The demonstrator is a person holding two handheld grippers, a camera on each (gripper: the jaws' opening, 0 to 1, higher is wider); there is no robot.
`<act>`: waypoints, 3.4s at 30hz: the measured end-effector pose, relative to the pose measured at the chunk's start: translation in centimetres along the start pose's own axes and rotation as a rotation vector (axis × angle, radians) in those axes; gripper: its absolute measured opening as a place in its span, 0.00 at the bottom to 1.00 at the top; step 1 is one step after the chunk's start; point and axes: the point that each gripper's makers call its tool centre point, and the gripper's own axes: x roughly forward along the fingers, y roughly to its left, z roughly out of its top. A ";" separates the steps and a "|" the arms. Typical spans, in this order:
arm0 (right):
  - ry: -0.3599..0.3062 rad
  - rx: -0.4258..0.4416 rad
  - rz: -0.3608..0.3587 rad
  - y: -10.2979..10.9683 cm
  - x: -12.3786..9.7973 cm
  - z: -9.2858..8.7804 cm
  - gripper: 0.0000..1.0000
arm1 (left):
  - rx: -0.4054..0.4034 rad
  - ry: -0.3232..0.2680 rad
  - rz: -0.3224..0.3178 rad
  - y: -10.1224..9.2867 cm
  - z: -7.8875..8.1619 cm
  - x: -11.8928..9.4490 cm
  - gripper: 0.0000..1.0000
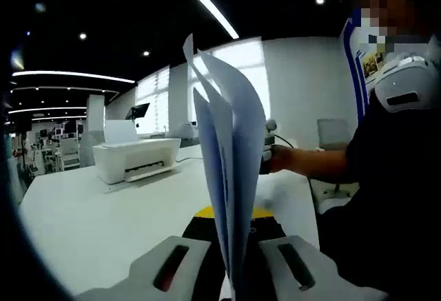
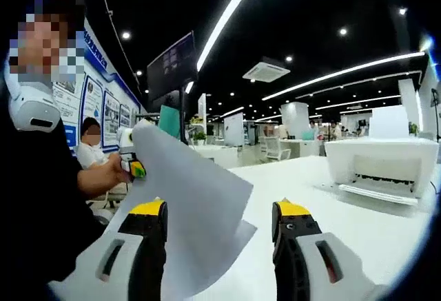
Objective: Organize the stack of printing papers by aligning and flattening the scattered papers on the table
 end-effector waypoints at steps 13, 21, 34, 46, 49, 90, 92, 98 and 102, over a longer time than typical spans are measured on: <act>0.046 0.133 0.142 4.4 -0.2 -3.2 0.22 | 0.038 -0.113 -0.054 -0.9 1.7 -0.7 0.06; -0.046 0.046 0.158 5.8 -0.9 -1.3 0.00 | -0.007 -0.110 -0.022 -0.2 1.6 -0.6 0.06; -0.121 -0.282 0.025 5.0 -1.9 5.7 0.00 | 0.112 -0.149 0.000 1.9 5.7 0.9 0.06; -0.074 -0.151 -0.050 2.0 -2.5 2.4 0.23 | 0.019 -0.039 0.056 4.6 1.7 2.8 0.12; -0.081 -0.142 -0.046 2.0 -2.4 2.5 0.24 | 0.000 -0.049 0.072 5.2 1.6 2.8 0.20; -0.103 -0.166 -0.009 3.7 -2.5 4.3 0.00 | -0.055 -0.009 0.041 4.3 2.2 3.2 0.07; -0.097 -0.155 -0.008 3.7 -2.6 4.2 0.00 | -0.065 -0.007 0.034 4.2 1.9 3.2 0.08; -0.101 -0.096 -0.041 3.0 -2.9 3.7 0.20 | -0.111 0.014 0.047 4.3 0.7 3.1 0.27; -0.102 -0.107 -0.039 3.1 -2.8 3.8 0.16 | -0.093 0.017 0.040 4.0 0.9 3.3 0.22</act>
